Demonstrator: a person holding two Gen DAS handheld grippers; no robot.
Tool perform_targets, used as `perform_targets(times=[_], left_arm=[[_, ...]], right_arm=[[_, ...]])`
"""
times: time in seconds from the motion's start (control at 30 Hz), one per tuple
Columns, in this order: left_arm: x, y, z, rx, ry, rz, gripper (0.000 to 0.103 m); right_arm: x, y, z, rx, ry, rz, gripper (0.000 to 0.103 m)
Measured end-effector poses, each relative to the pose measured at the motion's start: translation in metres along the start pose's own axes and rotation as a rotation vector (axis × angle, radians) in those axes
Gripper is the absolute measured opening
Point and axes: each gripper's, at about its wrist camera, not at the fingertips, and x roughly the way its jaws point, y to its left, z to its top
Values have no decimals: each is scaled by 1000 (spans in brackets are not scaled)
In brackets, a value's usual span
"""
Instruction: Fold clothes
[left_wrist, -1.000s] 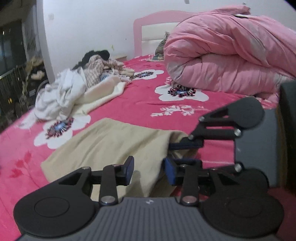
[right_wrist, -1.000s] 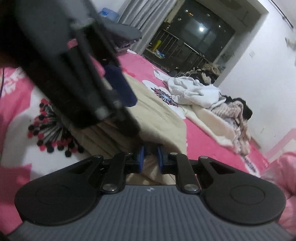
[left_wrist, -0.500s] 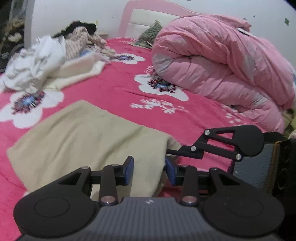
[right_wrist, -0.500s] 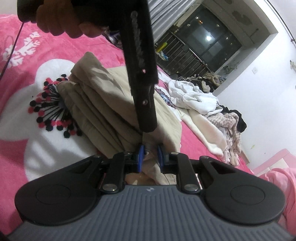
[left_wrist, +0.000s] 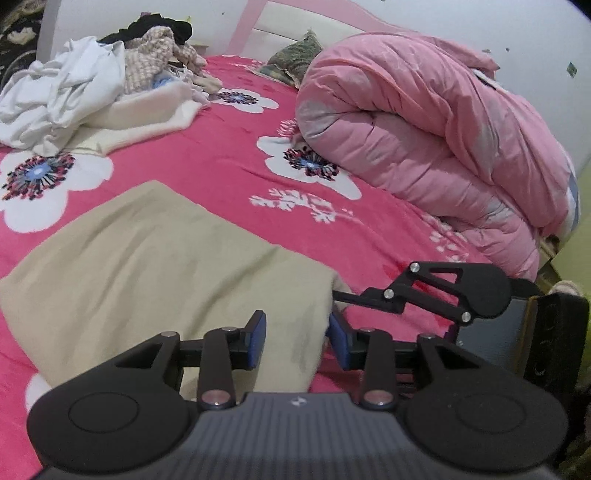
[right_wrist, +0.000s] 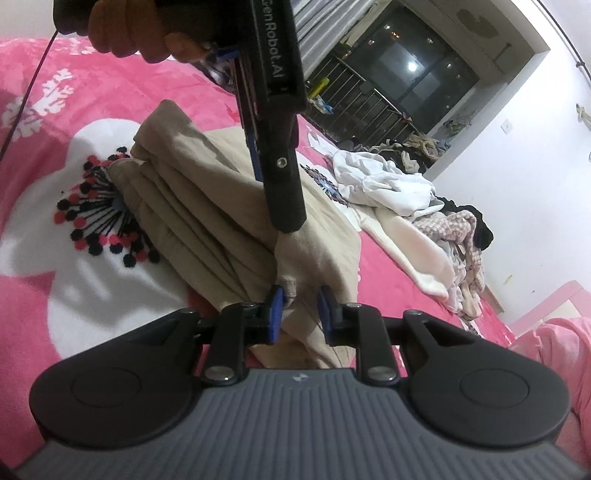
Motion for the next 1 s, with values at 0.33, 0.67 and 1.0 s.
perform_targets(times=[0.33, 0.67, 1.0], left_arm=[[-22, 21, -2, -155, -111, -8, 35], [5, -12, -11, 100, 13, 88, 34], [5, -32, -16, 263, 53, 135, 34]], right_arm=[[-10, -28, 4, 252, -51, 159, 18], [-5, -23, 2, 246, 4, 153, 16], [-3, -27, 2, 248, 5, 151, 16]])
